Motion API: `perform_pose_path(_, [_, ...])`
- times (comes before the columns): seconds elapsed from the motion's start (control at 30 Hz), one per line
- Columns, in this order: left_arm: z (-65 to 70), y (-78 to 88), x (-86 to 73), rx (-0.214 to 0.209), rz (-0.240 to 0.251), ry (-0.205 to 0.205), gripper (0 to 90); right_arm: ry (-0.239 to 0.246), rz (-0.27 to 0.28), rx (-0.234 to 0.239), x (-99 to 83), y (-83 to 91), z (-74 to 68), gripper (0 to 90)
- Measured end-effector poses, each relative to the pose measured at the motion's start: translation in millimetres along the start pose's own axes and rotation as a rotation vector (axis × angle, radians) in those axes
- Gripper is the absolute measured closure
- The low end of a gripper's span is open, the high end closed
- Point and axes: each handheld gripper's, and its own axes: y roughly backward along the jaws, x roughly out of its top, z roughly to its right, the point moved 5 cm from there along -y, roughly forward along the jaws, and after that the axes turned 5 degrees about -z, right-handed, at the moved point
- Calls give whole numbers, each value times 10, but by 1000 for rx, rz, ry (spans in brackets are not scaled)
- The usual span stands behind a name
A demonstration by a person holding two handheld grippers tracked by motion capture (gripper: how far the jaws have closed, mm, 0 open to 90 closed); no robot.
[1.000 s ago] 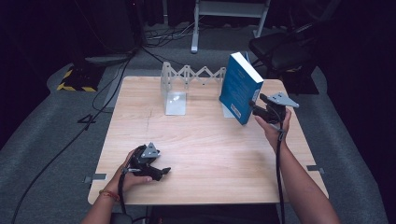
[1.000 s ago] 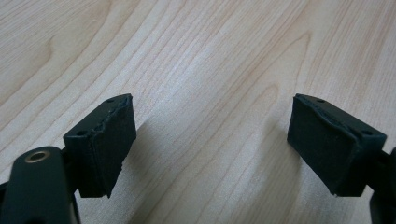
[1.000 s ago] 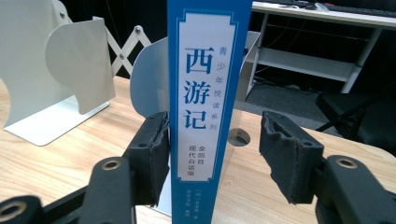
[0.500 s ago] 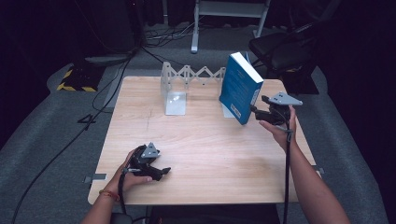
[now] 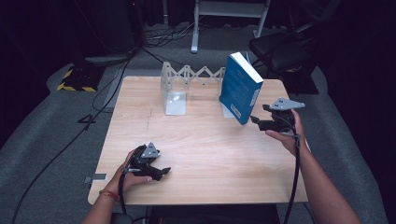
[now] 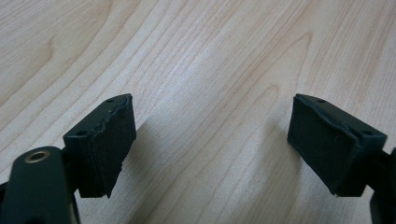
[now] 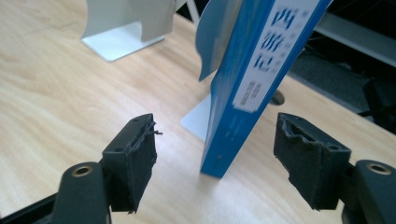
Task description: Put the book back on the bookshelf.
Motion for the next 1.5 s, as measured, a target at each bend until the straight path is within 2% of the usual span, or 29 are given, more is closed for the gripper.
perform_pose_path(0.13, [0,0,0,0,0,0,159,52,-40,13,-78,71,-73,295])
perform_pose_path(0.2, [0,-1,0,-1,1,0,159,74,-51,-6,-128,118,-85,296])
perform_pose_path(0.3, [-1,-1,1,2,1,1,158,63,-57,11,-187,162,-93,296])
perform_pose_path(0.33, [-2,-1,1,2,1,2,159,77,-72,16,-259,199,-101,293])
perform_pose_path(0.43, [-2,-1,1,3,1,3,158,82,-78,20,-318,222,-112,291])
perform_pose_path(0.5, [-4,-1,1,6,2,4,158,86,-91,7,-397,244,-116,291])
perform_pose_path(0.67, [1,-1,-1,6,1,10,158,94,-111,8,-583,290,-139,291])
perform_pose_path(0.7, [1,-1,0,7,1,9,158,99,-124,-4,-676,314,-130,291])
perform_pose_path(0.73, [1,-1,0,6,2,10,158,99,-124,-4,-676,314,-130,291])
perform_pose_path(0.8, [1,0,-1,7,1,10,158,85,-129,0,-792,350,-120,291])
perform_pose_path(0.83, [1,0,-1,7,1,11,158,85,-129,0,-792,350,-120,291])
perform_pose_path(0.9, [1,0,-1,7,1,11,158,74,-140,-3,-936,367,-102,290])
perform_pose_path(0.97, [1,0,-1,7,1,11,158,73,-153,-12,-989,368,-93,289])
perform_pose_path(1.0, [1,0,-1,7,1,11,159,71,-167,-13,-1107,370,-85,288])
perform_pose_path(1.13, [1,0,-1,7,1,11,158,62,-174,-4,-1293,379,-74,279])
perform_pose_path(1.23, [1,0,-1,7,1,11,158,51,-180,-14,-1390,384,-58,276])
perform_pose_path(1.5, [-2,0,-1,9,2,15,159,-55,-179,6,-1769,473,30,272])
